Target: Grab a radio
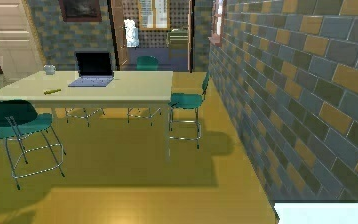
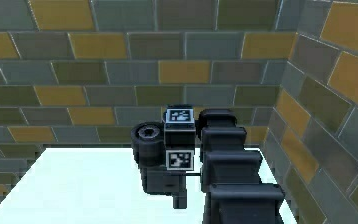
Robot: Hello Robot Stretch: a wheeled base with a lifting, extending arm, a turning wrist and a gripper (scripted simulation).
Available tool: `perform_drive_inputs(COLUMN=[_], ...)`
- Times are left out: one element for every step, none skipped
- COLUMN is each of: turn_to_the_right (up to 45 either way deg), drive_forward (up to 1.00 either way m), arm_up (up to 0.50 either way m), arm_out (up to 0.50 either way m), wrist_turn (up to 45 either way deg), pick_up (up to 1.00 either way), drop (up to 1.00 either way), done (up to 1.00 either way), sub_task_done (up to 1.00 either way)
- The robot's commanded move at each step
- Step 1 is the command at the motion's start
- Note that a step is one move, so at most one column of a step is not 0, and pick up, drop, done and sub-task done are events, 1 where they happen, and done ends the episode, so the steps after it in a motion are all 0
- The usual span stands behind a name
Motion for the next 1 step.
perform_drive_inputs(turn_to_the_right=[0.0], drive_forward=[0.00], arm_up=[-0.24], arm_out=[0.00], wrist_turn=[0.0], pick_up=[0.00], drop=[0.00], done=[0.00], sub_task_done=[0.00])
